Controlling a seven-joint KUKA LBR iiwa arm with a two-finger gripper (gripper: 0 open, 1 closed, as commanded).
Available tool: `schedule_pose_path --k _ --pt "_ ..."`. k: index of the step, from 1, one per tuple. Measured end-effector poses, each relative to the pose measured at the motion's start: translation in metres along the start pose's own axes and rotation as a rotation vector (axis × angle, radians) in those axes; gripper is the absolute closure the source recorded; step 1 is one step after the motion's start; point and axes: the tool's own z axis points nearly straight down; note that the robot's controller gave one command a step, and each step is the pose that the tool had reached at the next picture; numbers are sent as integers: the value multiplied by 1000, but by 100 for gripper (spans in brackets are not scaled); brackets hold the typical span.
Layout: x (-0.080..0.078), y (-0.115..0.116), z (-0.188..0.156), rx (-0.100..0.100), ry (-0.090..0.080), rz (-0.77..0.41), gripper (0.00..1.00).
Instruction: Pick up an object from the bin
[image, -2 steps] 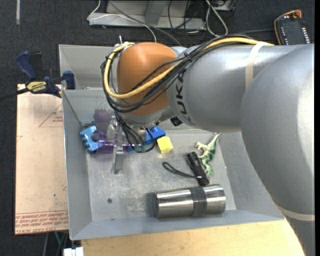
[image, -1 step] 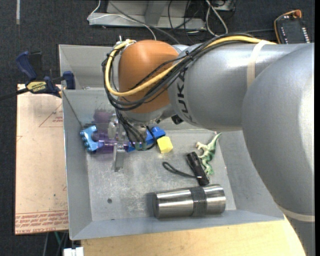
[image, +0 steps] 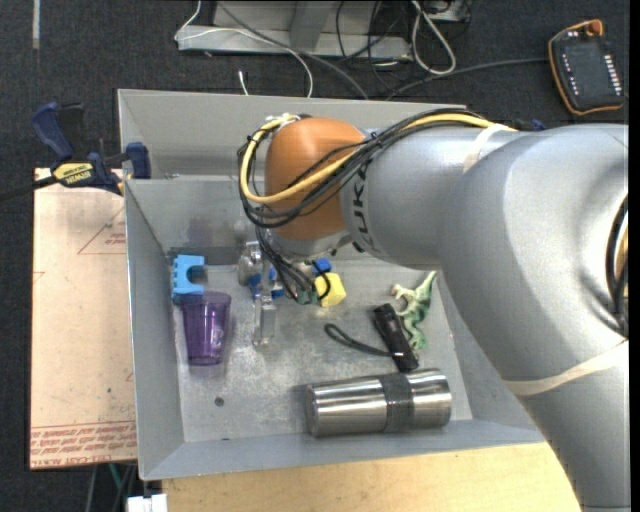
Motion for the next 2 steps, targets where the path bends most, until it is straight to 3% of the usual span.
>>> schedule_pose_path --k 1,2 --pt "10 -3 -68 -7 -14 -5 0" --pt "0 -36 -30 -3 5 -90 0"
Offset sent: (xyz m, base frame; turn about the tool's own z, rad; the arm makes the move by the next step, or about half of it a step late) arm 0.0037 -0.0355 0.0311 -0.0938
